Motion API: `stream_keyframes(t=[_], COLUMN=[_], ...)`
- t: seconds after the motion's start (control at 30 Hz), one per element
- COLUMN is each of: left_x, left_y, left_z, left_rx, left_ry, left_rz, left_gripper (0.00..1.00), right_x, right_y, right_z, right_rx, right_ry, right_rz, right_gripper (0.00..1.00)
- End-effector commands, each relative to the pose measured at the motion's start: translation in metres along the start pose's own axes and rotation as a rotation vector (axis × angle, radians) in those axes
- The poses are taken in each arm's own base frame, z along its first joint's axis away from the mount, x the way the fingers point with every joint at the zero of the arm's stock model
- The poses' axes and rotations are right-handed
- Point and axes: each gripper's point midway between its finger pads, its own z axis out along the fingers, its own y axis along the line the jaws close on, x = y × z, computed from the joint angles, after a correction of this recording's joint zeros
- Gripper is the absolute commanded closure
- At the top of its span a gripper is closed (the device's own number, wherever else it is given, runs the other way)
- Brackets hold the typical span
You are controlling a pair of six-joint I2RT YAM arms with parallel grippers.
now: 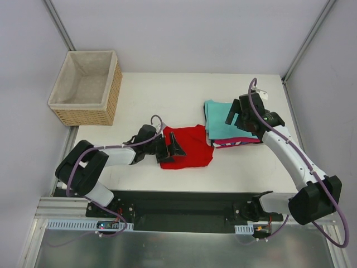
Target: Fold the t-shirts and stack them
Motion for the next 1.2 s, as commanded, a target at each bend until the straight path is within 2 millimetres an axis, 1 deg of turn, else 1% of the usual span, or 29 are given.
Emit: stream_keyframes(t=[0.0, 0.03, 0.1, 0.13, 0.2, 0.33, 0.47, 0.67, 0.77, 0.83, 0.87, 0.9, 0.97, 1.0, 1.1, 1.17], left_x=[0.037, 0.036, 0.039, 0.039, 0.040, 0.041, 0.044, 0.039, 0.031, 0.020, 0.016, 0.007, 0.003, -0.001, 0.002, 0.005], left_y=[0.067, 0.064, 0.069, 0.066, 0.070, 0.065, 0.064, 0.053, 0.036, 0.012, 0.003, -0.017, -0.031, -0.042, -0.041, -0.035], left_z=[-0.015, -0.018, -0.025, -0.031, -0.038, -0.054, -0.064, -0.074, -0.085, -0.098, -0.103, -0.113, -0.123, -0.131, -0.139, -0.140], left_rx=[-0.245, -0.238, -0.258, -0.258, -0.279, -0.283, -0.278, -0.269, -0.252, -0.203, -0.184, -0.134, -0.107, -0.078, -0.063, -0.044], left_ry=[0.039, 0.024, 0.011, -0.001, -0.021, -0.042, -0.053, -0.073, -0.102, -0.143, -0.158, -0.199, -0.224, -0.253, -0.251, -0.243], left_rz=[-0.081, -0.077, -0.081, -0.078, -0.080, -0.080, -0.082, -0.060, -0.045, -0.009, 0.002, 0.034, 0.060, 0.078, 0.050, -0.006], left_gripper=[0.01, 0.01, 0.01, 0.01, 0.01, 0.01, 0.01, 0.01, 0.01, 0.01, 0.01, 0.01, 0.01, 0.01, 0.01, 0.01], right_x=[0.000, 0.000, 0.002, 0.003, 0.003, 0.004, 0.006, 0.009, 0.010, 0.011, 0.011, 0.012, 0.013, 0.014, 0.016, 0.016], right_y=[-0.002, -0.002, -0.002, -0.001, -0.001, 0.002, 0.003, 0.007, 0.007, 0.007, 0.008, 0.009, 0.011, 0.012, 0.014, 0.013], right_z=[-0.006, -0.006, -0.006, -0.006, -0.005, -0.004, -0.003, -0.003, -0.002, -0.001, -0.001, -0.001, 0.001, 0.002, 0.002, 0.002], right_rx=[-0.014, -0.016, -0.019, -0.024, -0.023, -0.034, -0.039, -0.050, -0.046, -0.050, -0.053, -0.056, -0.061, -0.059, -0.065, -0.066], right_ry=[-0.009, -0.006, -0.002, 0.000, 0.000, 0.006, 0.013, 0.017, 0.015, 0.018, 0.018, 0.021, 0.023, 0.027, 0.029, 0.027], right_rz=[0.001, 0.000, 0.003, 0.003, 0.006, 0.008, 0.010, 0.003, 0.001, 0.001, 0.000, -0.001, -0.005, -0.006, -0.012, -0.016], right_gripper=[0.00, 0.00, 0.00, 0.00, 0.00, 0.00, 0.00, 0.00, 0.00, 0.00, 0.00, 0.00, 0.00, 0.00, 0.00, 0.00])
